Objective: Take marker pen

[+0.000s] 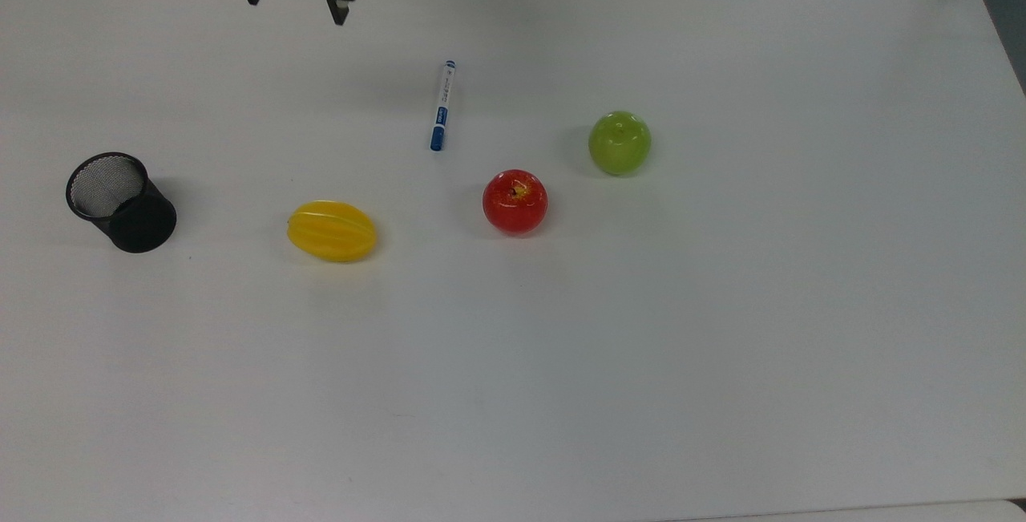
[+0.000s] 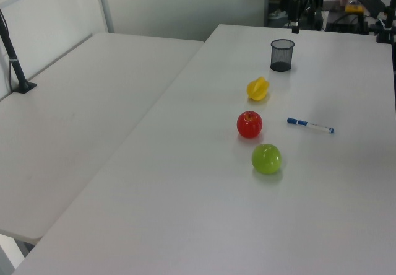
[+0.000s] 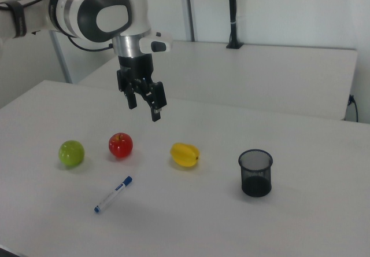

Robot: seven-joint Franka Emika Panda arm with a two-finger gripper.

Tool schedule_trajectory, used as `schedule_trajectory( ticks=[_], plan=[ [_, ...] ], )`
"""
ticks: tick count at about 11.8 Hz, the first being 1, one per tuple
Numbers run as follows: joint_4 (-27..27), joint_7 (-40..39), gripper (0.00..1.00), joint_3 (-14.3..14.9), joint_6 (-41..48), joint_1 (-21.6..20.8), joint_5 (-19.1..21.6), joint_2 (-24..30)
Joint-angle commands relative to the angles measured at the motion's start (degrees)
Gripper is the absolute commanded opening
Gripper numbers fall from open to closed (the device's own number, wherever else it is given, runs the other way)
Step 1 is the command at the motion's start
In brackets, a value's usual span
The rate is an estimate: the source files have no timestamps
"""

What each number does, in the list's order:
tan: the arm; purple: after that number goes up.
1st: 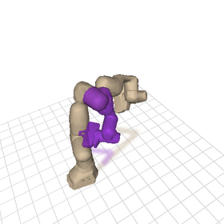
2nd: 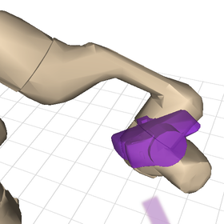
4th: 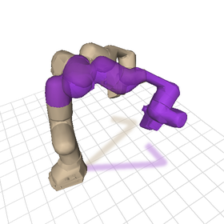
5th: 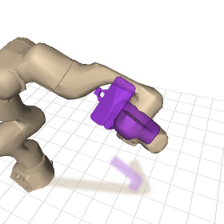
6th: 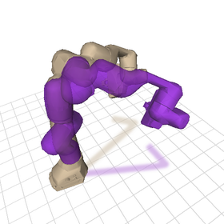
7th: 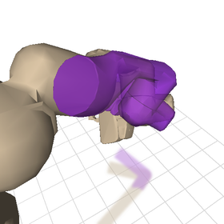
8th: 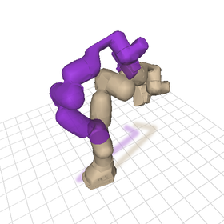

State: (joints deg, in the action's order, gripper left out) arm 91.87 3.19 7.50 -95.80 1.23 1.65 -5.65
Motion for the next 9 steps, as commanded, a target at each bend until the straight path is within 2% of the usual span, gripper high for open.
schedule_trajectory(
  ticks=[1,9],
  plan=[
    [1.03,-2.4,1.0,-0.03,2.63,0.36,-0.25,2.84],
    [0.95,-1.87,1.0,-0.12,3.34,0.35,-0.51,3.19]
  ],
)
